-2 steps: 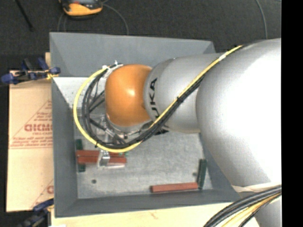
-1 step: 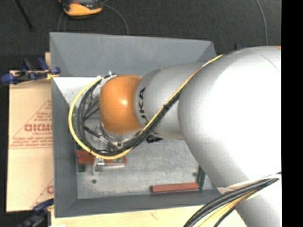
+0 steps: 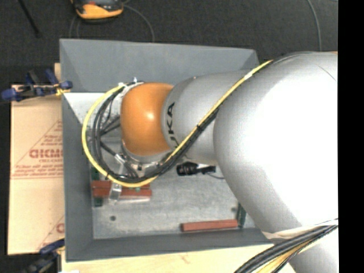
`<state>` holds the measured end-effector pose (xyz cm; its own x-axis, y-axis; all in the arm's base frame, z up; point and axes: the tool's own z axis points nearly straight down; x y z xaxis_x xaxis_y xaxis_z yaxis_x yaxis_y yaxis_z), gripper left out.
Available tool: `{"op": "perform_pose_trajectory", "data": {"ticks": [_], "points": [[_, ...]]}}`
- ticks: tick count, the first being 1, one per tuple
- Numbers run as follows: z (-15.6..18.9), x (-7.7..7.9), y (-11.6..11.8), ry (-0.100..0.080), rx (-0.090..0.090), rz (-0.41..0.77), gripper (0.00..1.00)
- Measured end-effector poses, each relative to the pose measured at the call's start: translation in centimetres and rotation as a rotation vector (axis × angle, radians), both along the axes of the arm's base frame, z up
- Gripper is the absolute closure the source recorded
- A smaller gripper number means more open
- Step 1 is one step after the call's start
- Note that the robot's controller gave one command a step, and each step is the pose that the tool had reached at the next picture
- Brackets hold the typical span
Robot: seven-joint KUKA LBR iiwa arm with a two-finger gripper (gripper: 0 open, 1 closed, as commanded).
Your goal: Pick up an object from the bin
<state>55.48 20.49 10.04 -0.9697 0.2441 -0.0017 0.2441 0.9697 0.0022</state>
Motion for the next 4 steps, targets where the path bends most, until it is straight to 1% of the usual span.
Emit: {"op": "perform_pose_trajectory", "data": {"ticks": [1, 2, 4], "points": [[-1.1, 0.1, -0.1, -0.001, -0.002, 0.09, 0.0], [-2.1, 0.7, -0.2, 0.006, 0.001, -0.054, 1.0], [-2.0, 0.7, -0.2, 0.005, 0.001, -0.054, 1.0]]}}
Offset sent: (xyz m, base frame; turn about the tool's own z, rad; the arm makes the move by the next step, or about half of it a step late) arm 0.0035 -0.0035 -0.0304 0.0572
